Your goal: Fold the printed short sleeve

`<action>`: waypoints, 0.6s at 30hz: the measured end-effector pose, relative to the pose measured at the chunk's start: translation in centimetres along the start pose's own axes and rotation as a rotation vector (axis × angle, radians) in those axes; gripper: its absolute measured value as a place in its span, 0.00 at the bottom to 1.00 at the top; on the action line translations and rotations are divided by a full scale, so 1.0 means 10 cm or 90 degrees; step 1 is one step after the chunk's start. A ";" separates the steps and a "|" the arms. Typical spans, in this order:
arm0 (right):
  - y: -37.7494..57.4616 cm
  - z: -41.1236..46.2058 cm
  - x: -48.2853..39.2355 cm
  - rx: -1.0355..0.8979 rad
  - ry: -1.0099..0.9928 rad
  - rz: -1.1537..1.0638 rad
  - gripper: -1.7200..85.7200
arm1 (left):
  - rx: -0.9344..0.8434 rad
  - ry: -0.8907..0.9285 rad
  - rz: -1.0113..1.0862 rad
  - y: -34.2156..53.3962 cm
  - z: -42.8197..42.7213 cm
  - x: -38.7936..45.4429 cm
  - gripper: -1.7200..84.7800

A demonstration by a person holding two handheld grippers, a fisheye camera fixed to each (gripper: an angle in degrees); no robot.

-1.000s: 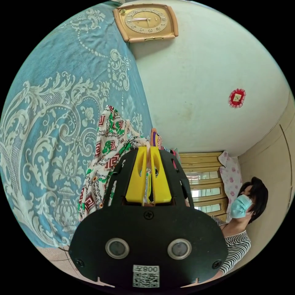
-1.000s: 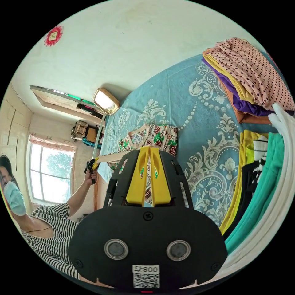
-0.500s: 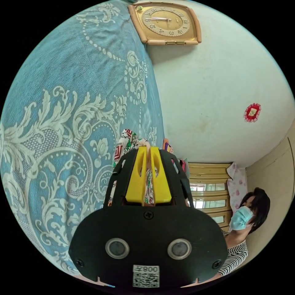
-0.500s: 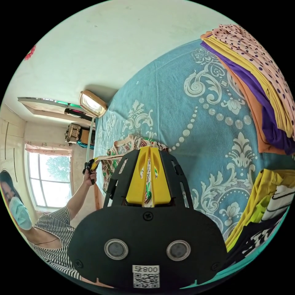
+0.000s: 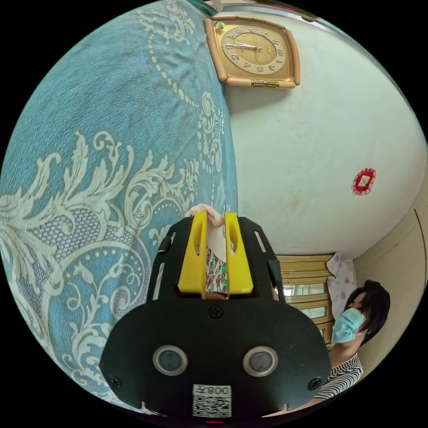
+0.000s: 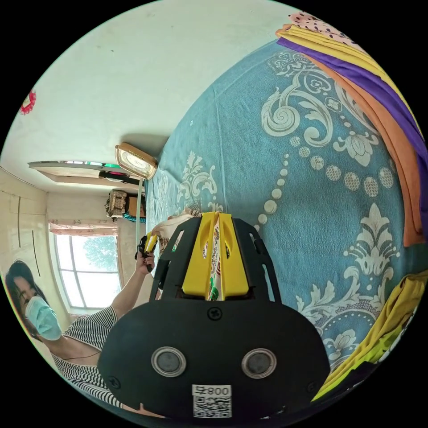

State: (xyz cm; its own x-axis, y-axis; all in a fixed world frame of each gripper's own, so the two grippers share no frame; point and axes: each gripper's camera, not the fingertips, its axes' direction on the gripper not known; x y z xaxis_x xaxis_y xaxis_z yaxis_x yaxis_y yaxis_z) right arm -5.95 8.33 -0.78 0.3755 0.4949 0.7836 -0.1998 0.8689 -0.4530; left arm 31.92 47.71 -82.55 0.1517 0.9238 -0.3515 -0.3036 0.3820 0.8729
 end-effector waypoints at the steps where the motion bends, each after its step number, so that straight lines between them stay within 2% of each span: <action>1: 0.00 -0.02 0.03 0.016 -0.006 0.000 0.04 | 0.010 0.001 0.010 0.02 0.01 -0.03 0.10; 5: 0.02 -0.09 0.10 0.079 -0.052 -0.001 0.04 | 0.084 -0.018 0.066 0.20 -0.02 -0.05 0.10; 9: 0.15 0.08 -0.09 0.081 -0.041 -0.061 0.05 | 0.045 -0.089 0.167 0.44 0.28 0.12 0.10; 12: 0.27 0.48 -0.40 0.038 0.066 -0.141 0.05 | -0.063 -0.203 0.259 0.63 0.90 0.26 0.10; 14: 0.33 0.87 -0.62 0.009 0.181 -0.190 0.06 | -0.121 -0.272 0.320 0.70 1.38 0.31 0.10; 18: 0.39 1.38 -0.81 -0.011 0.311 -0.241 0.07 | -0.154 -0.385 0.394 0.74 1.92 0.30 0.10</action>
State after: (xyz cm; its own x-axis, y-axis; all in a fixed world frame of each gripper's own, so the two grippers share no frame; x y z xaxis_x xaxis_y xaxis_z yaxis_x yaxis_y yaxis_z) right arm -22.27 7.91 -3.05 0.7899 0.0846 0.6074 0.0419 0.9807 -0.1911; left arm 48.23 52.76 -70.64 0.3435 0.8208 0.4564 -0.6747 -0.1224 0.7279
